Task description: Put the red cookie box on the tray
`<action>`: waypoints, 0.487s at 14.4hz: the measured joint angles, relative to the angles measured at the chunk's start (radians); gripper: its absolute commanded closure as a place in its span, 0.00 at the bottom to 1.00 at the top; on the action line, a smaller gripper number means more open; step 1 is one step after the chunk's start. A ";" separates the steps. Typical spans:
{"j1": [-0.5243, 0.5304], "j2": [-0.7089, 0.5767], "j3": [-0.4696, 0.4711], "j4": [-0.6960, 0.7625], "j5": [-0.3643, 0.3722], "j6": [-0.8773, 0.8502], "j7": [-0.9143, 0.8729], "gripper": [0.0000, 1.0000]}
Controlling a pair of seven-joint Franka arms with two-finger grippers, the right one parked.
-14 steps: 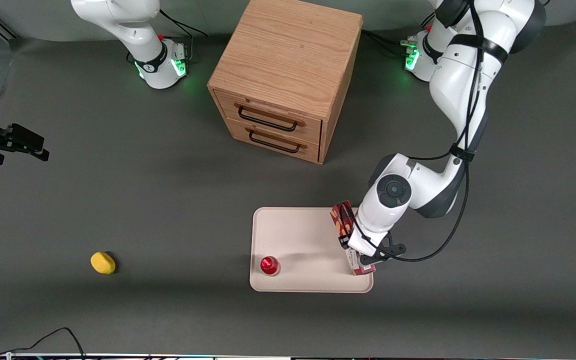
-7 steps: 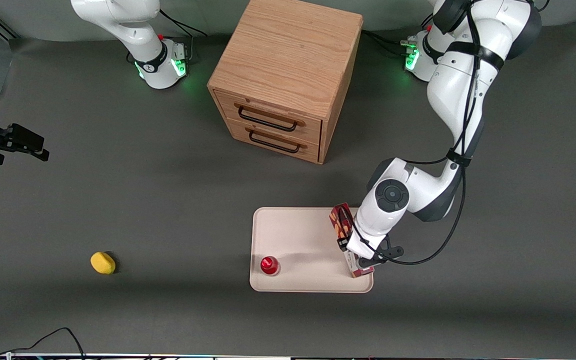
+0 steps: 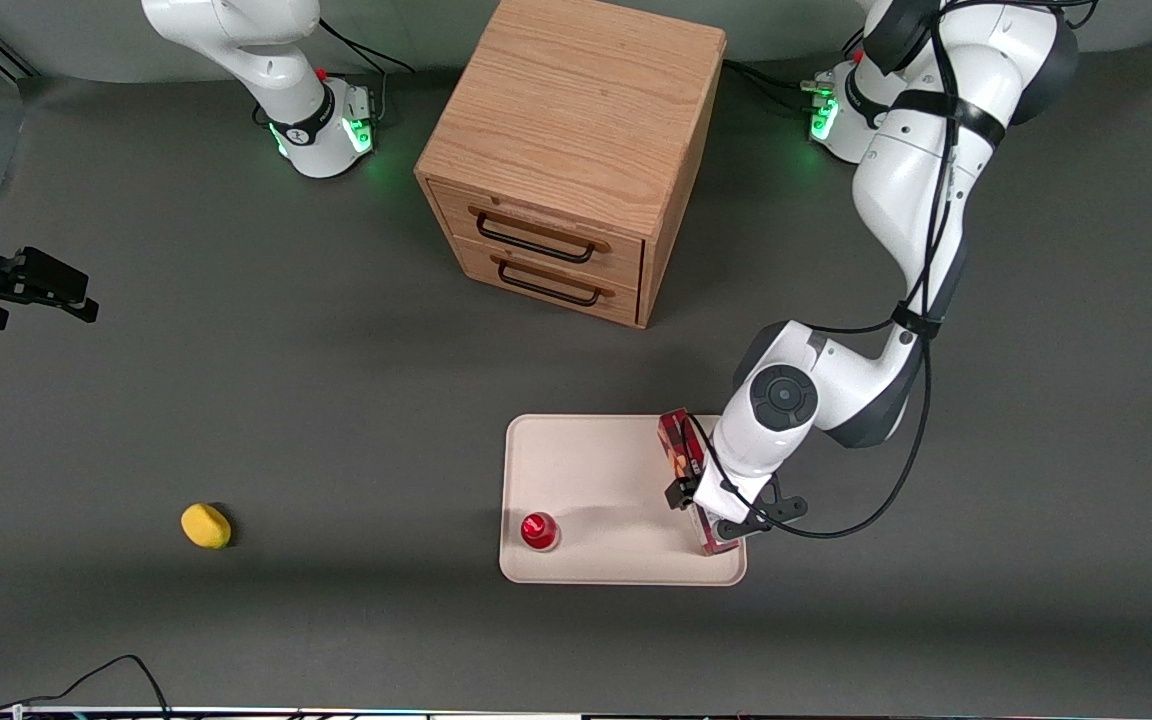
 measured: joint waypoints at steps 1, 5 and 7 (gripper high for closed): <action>0.000 -0.001 -0.003 0.020 0.000 -0.039 0.000 0.00; -0.001 -0.034 -0.050 0.126 -0.055 -0.291 -0.004 0.00; -0.002 -0.065 -0.071 0.185 -0.107 -0.450 -0.006 0.00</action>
